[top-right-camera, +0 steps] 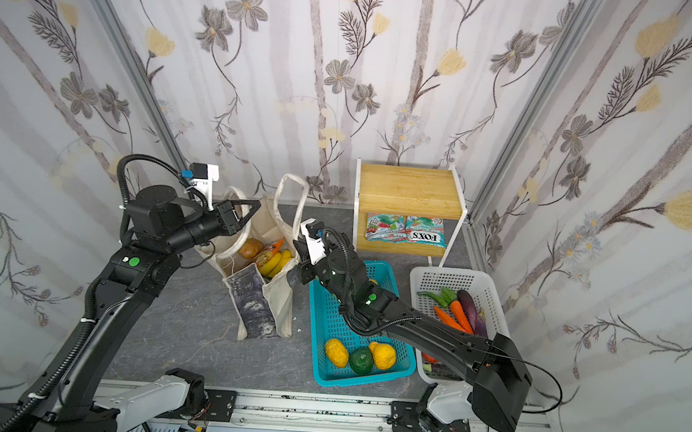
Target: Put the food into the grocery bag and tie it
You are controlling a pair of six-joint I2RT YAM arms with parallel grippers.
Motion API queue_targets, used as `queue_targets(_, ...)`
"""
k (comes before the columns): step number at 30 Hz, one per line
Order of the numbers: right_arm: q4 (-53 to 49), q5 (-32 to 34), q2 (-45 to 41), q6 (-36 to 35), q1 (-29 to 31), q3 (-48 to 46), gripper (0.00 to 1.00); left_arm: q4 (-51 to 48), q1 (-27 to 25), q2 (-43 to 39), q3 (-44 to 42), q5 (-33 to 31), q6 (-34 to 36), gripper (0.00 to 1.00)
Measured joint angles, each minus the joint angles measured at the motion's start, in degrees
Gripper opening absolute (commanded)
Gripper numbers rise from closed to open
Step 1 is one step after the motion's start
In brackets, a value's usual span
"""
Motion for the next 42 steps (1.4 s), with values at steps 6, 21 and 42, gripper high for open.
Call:
queue_targets(6, -4.3, -4.4, 5.1, -11.3, 2.3, 4.8, 0.00, -0.2, -2.8, 2.8, 3.0, 2.5, -0.2, 0.00)
queue_targets(21, -8.7, -5.8, 5.6, -22.4, 5.1, 3.5, 0.00, -3.4, -3.2, 5.4, 3.6, 4.2, -0.3, 0.10)
queue_targets(42, -1.6, -4.1, 8.4, -31.9, 7.1, 3.3, 0.00, -31.1, -7.5, 13.3, 18.3, -16.2, 14.6, 1.00)
